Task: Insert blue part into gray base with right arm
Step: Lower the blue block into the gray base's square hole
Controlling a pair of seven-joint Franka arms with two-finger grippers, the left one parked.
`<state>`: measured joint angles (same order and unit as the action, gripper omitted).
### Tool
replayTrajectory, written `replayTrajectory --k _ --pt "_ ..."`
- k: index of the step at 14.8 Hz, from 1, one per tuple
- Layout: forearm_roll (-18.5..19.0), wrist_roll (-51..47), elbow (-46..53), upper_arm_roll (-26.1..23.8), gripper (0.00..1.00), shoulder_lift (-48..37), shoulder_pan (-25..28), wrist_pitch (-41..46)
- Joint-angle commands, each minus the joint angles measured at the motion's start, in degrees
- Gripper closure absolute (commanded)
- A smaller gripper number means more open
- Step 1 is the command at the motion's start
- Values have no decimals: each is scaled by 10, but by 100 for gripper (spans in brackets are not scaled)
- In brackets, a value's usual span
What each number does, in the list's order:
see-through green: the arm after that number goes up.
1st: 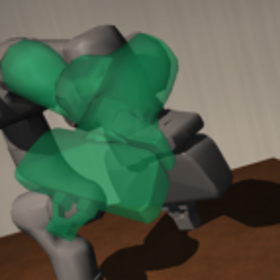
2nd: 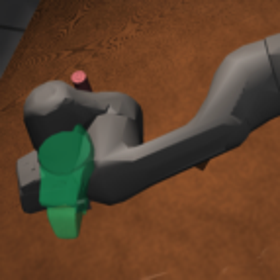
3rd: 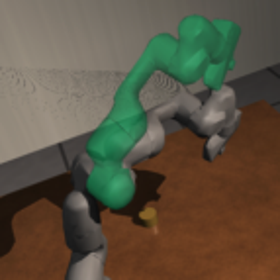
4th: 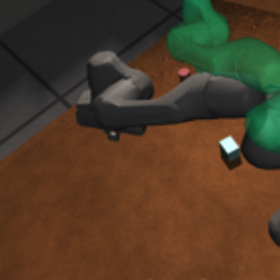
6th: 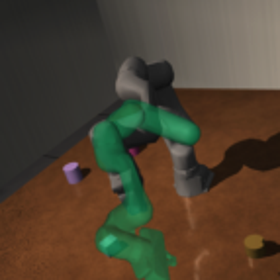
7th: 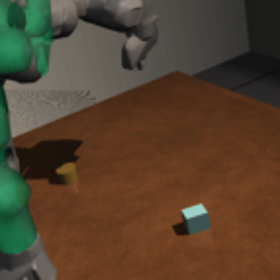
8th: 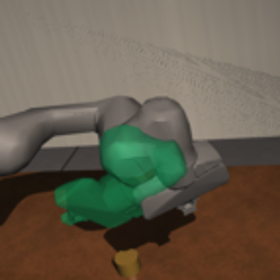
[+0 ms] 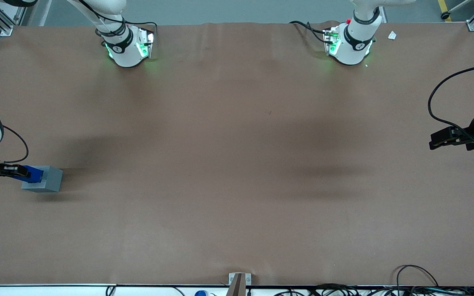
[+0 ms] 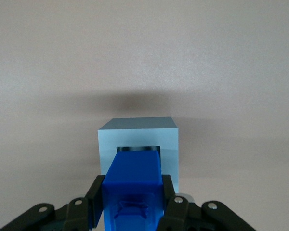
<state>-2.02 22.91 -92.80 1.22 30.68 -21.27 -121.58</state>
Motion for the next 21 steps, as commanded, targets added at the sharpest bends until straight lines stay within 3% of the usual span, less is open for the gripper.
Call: replayTrajectory --k 1,19,21 --pt "-8 10 -9 -11 84 -4 -12 -9" --pt "-11 10 -20 -11 84 1 -13 -29" --pt "-11 10 -19 -11 73 1 -13 -29"
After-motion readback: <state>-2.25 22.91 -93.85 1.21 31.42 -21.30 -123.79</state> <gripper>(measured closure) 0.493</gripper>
